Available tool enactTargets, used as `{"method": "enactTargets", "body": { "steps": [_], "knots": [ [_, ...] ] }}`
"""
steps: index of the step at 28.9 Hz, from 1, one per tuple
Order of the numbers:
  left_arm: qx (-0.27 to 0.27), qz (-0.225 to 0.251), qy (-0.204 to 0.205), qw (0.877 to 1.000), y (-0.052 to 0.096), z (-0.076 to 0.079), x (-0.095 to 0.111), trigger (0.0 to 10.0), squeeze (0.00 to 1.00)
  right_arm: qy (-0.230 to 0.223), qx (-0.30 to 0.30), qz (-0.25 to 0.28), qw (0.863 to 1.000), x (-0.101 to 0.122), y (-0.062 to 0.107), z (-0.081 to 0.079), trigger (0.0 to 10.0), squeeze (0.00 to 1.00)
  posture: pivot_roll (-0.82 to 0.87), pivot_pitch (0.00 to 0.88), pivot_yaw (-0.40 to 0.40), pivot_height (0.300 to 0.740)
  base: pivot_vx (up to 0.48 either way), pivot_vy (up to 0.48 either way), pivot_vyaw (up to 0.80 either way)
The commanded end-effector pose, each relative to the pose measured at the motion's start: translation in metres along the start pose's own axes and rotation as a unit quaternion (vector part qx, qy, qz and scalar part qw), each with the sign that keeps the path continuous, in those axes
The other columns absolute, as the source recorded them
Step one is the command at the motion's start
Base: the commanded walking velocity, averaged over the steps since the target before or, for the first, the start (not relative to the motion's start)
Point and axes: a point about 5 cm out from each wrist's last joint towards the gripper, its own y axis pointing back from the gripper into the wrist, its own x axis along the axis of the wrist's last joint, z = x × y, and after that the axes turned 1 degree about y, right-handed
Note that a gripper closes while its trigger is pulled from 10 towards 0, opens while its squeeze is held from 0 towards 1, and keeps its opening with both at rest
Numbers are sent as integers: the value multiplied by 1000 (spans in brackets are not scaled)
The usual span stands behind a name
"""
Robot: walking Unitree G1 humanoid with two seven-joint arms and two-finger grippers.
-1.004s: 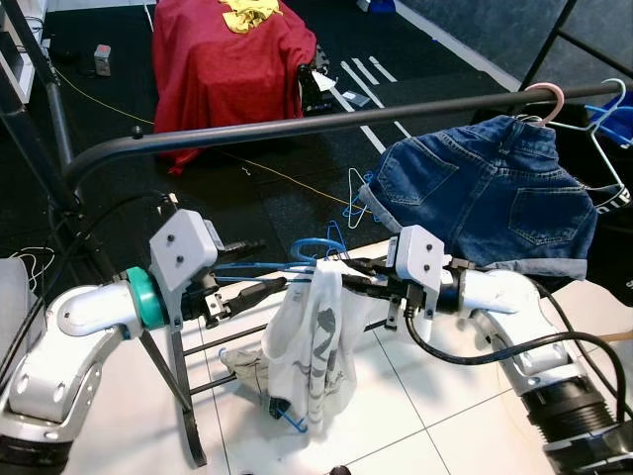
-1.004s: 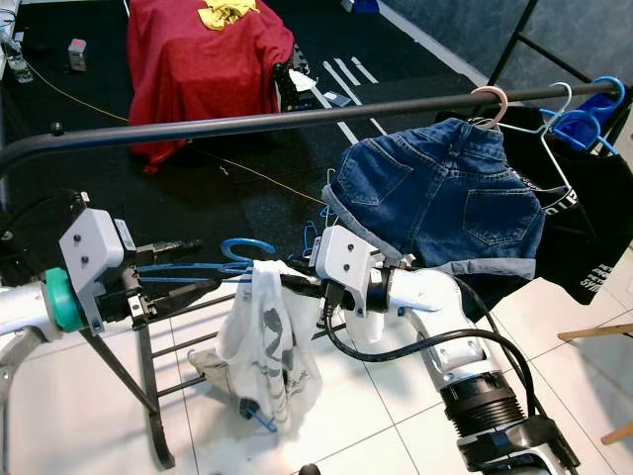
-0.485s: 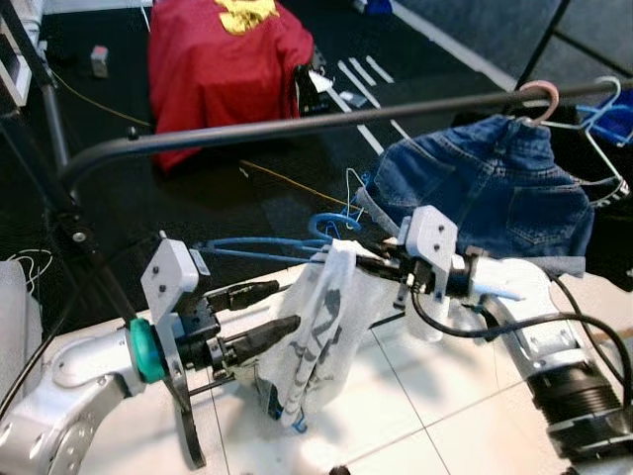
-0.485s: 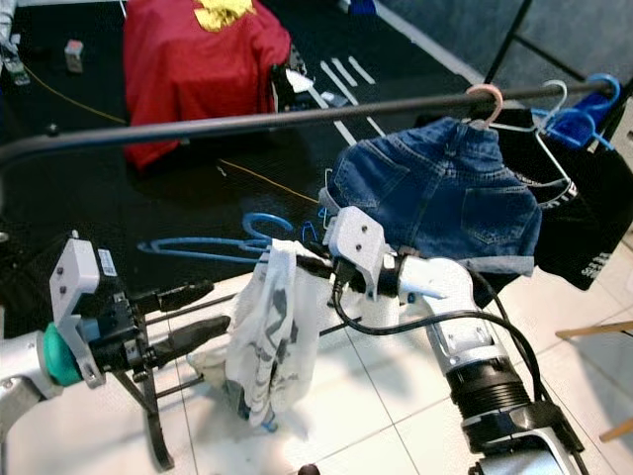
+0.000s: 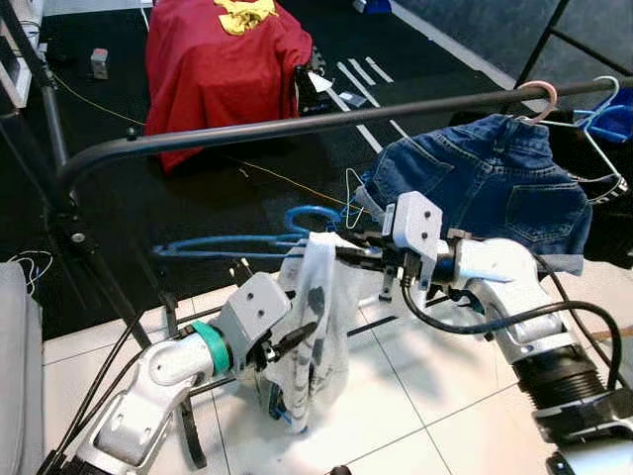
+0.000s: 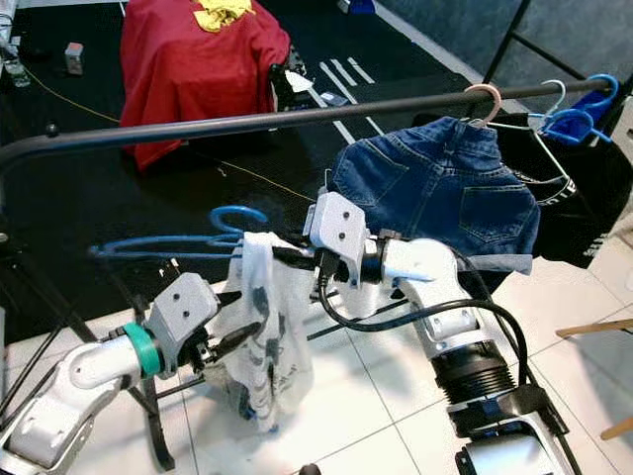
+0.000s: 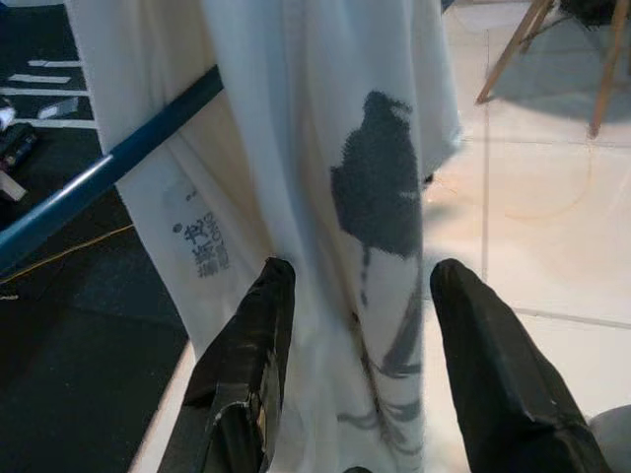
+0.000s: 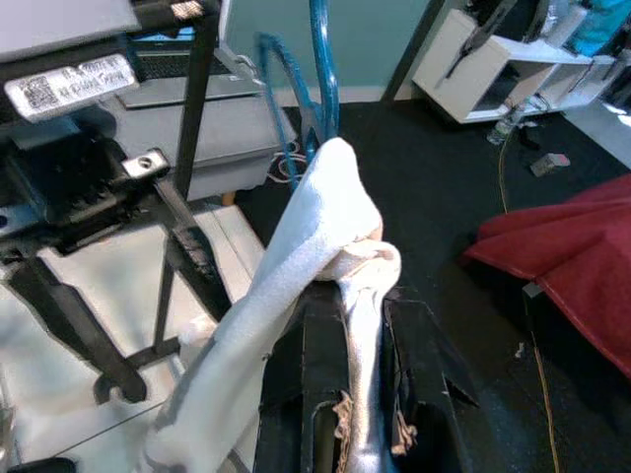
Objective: Hang hanger
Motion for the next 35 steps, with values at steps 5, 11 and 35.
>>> {"method": "enactTargets", "body": {
  "steps": [5,11,35],
  "knots": [
    [-15,-60,-51,997,19,-3,-25,10000,0,10,51,1,999,7,10,-13,0,0,-114,198,28,740,0,0,0],
    [-15,-73,-55,996,22,-5,-32,10000,0,12,59,19,998,17,7,-12,0,0,-119,197,31,740,0,0,0],
    [-61,-77,-31,995,31,-7,-44,4078,0,27,81,40,996,34,0,-6,0,0,-112,194,27,740,0,0,0]
  ]
}}
